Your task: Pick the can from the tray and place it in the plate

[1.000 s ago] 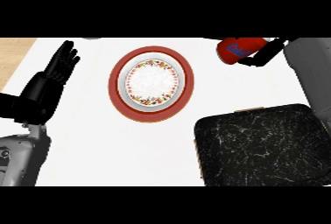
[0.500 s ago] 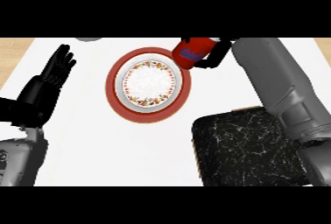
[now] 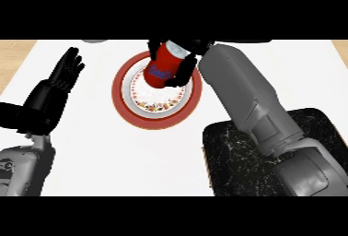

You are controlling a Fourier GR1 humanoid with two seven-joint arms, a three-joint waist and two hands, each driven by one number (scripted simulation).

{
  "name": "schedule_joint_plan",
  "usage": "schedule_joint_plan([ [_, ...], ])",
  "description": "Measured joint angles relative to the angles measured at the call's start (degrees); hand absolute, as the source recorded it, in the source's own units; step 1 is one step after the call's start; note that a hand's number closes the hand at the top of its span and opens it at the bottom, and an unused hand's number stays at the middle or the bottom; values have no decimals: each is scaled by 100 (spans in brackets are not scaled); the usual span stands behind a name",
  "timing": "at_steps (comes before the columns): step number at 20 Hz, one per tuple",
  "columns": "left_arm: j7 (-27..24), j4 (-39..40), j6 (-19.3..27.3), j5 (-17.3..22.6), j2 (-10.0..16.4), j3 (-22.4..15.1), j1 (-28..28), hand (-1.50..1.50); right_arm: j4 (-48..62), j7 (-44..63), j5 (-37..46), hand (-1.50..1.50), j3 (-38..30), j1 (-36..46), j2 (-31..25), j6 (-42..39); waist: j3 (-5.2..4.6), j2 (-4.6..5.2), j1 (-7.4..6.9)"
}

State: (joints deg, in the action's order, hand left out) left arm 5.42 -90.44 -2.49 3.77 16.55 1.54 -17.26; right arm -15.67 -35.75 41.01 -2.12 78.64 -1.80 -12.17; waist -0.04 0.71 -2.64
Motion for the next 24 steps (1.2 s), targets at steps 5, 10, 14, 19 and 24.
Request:
schedule_joint_plan([
  [5, -10, 65, -91, 11, -46, -48, -128, 0, 265, 136, -78, 150, 424, 15, 126, 486, -3, 34, -184],
  [10, 31, 149, -155, -4, -79, -106, -341, 0, 486, 342, -304, -150, 757, -202, 162, 641, -4, 66, -360],
  [14, -47, 287, -188, -52, -137, -167, -449, 0, 546, 562, -628, -150, 894, -289, 173, 523, -4, 83, -491],
  [19, -41, 289, -147, -126, -262, -284, -549, 0, 506, 468, -1155, -150, 888, -405, 179, 206, -1, 99, -601],
  [24, 14, 344, -122, -137, -268, -245, -676, 0, 398, 400, -1916, -150, 605, -465, 179, 208, 2, 95, -611],
])
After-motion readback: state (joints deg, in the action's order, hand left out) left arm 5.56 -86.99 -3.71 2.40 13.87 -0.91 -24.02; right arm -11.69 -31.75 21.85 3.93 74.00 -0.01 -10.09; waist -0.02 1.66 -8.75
